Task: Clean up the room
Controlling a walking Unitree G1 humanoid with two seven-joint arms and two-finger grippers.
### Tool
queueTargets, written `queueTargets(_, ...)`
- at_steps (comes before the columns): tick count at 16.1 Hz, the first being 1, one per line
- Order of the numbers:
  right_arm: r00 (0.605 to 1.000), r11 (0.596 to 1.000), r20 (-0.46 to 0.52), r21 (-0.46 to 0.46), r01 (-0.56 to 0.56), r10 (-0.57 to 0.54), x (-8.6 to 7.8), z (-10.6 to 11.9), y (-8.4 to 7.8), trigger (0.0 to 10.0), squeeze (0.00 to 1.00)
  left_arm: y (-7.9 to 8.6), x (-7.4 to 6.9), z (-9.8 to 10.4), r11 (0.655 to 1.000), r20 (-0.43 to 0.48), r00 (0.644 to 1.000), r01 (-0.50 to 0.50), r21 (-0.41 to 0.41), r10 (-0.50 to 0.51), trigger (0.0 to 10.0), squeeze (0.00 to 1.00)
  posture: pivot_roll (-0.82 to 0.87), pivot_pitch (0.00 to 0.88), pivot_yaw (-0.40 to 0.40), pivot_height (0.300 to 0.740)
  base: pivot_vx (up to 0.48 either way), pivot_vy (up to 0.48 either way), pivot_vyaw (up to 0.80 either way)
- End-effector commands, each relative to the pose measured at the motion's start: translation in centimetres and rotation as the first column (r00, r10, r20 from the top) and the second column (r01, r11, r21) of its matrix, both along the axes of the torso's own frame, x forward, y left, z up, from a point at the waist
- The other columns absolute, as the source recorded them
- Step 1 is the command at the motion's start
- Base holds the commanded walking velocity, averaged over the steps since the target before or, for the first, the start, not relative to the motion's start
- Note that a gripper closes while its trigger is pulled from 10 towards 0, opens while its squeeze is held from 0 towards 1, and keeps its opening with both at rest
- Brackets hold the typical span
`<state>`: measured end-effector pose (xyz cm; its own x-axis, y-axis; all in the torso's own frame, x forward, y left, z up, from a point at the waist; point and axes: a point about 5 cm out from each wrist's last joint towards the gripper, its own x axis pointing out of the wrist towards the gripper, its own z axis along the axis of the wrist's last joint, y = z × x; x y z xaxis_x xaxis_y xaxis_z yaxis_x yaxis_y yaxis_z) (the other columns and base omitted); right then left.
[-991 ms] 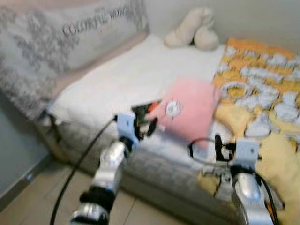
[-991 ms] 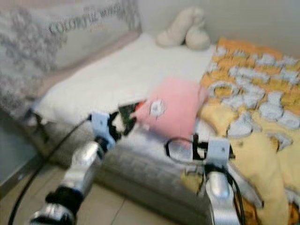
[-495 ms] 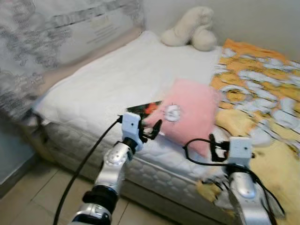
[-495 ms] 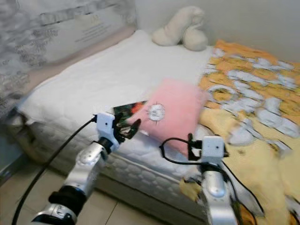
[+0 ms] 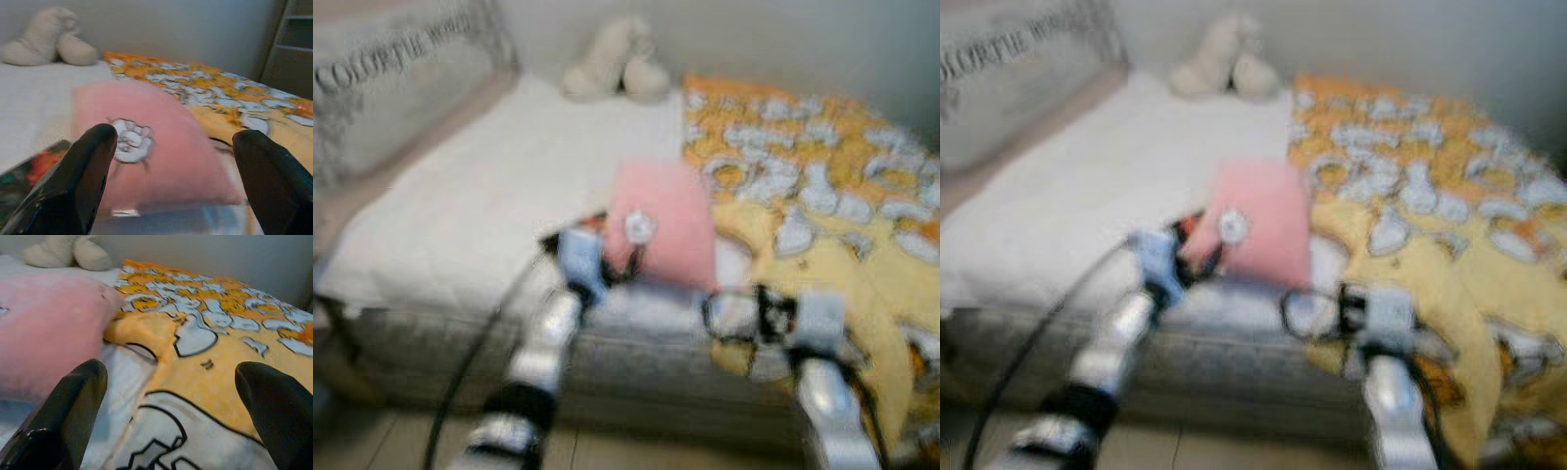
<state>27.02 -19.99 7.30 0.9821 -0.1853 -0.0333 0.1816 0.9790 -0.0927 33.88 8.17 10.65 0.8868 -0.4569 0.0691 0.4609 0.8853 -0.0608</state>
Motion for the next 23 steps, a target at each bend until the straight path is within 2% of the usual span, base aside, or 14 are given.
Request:
queueTargets(1,1.0,1.0,0.017,0.009,-0.014,0.014,0.3,0.3,0.5,10.0,0.0,0.7,0.3,0.3,0.999,0.011,0.999,-0.033,0.003,0.033,10.0,0.0,0.05,0.0,0.008,0.74,0.48,0.0,0.0)
queueTargets(3,1.0,1.0,0.02,0.007,-0.017,0.016,0.5,0.4,0.6,10.0,0.0,0.6,0.4,0.2,0.999,-0.005,0.999,-0.052,-0.015,0.052,10.0,0.0,0.06,0.0,0.008,0.74,0.48,0.0,0.0)
queueTargets(4,0.999,1.0,0.024,0.002,-0.021,0.021,0.7,0.5,0.7,10.0,0.0,0.1,0.3,0.1,0.997,-0.025,0.998,-0.058,-0.048,0.057,10.0,0.0,0.05,0.0,0.007,0.74,0.48,0.0,0.0)
queueTargets(6,1.0,1.0,0.021,-0.006,-0.022,0.022,0.7,0.5,0.4,10.0,0.0,-0.4,0.0,-0.2,0.996,-0.036,0.998,-0.061,-0.057,0.059,10.0,0.0,0.05,0.0,-0.003,0.74,0.48,0.0,0.0)
queueTargets(8,1.0,1.0,0.015,-0.013,-0.023,0.024,0.7,0.5,0.2,10.0,0.0,-0.7,-0.2,-0.4,0.997,-0.036,0.998,-0.058,-0.052,0.056,10.0,0.0,0.05,0.0,-0.005,0.74,0.48,0.0,0.0)
queueTargets(12,1.0,0.999,-0.007,-0.035,-0.003,0.003,0.6,0.3,-0.1,10.0,0.0,-0.5,0.1,-0.3,0.995,-0.014,0.995,-0.094,0.024,0.094,10.0,0.0,0.05,0.0,-0.005,0.74,0.434,0.0,0.0)
queueTargets(14,1.0,0.999,-0.01,-0.031,-0.019,0.018,0.9,0.3,0.1,10.0,0.0,-0.3,0.3,-0.1,0.993,-0.012,0.993,-0.115,0.029,0.115,10.0,0.0,0.05,0.0,-0.002,0.74,0.403,0.0,0.0)
queueTargets(17,0.999,0.997,-0.01,-0.048,-0.052,0.052,2.5,1.3,-0.3,10.0,0.0,0.6,0.9,0.3,0.985,-0.006,0.986,-0.169,0.038,0.169,10.0,0.0,0.05,0.0,0.002,0.74,0.48,0.0,0.0)
queueTargets(18,0.999,0.999,-0.022,0.008,-0.04,0.04,3.1,1.6,-0.8,10.0,0.0,1.2,1.4,0.5,0.978,-0.013,0.98,-0.2,0.051,0.201,10.0,0.0,0.05,0.0,-0.002,0.74,0.48,0.0,0.0)
queueTargets(19,0.999,0.996,-0.027,0.09,-0.024,0.026,3.7,1.7,-1.4,10.0,1.0,1.6,2.0,0.9,0.971,-0.023,0.972,-0.233,0.056,0.235,10.0,0.0,0.06,0.0,-0.001,0.74,0.401,0.0,0.0)
queueTargets(20,0.999,0.986,-0.032,0.165,-0.001,0.007,4.1,1.8,-2.1,10.0,1.0,1.7,2.4,1.4,0.972,-0.014,0.974,-0.225,0.063,0.226,10.0,1.0,0.06,0.0,-0.004,0.74,0.0,0.0,0.0)
queueTargets(21,0.999,0.982,-0.036,0.188,0.009,-0.002,4.2,1.7,-2.3,10.0,1.0,1.6,2.5,1.6,0.974,-0.007,0.976,-0.216,0.07,0.217,10.0,1.0,0.06,0.0,-0.005,0.74,0.0,0.0,0.0)
queueTargets(22,0.994,0.952,-0.104,0.299,0.062,-0.032,4.4,0.9,-3.2,10.0,1.0,1.3,3.0,1.9,0.982,-0.046,0.984,-0.166,0.095,0.171,10.0,1.0,0.07,0.0,-0.012,0.74,0.0,0.0,0.0)
queueTargets(23,0.992,0.937,-0.123,0.34,0.08,-0.04,4.5,0.5,-3.5,10.0,1.0,1.3,3.3,1.9,0.985,-0.081,0.985,-0.146,0.097,0.154,10.0,1.0,0.08,0.0,-0.014,0.74,0.0,0.0,0.0)
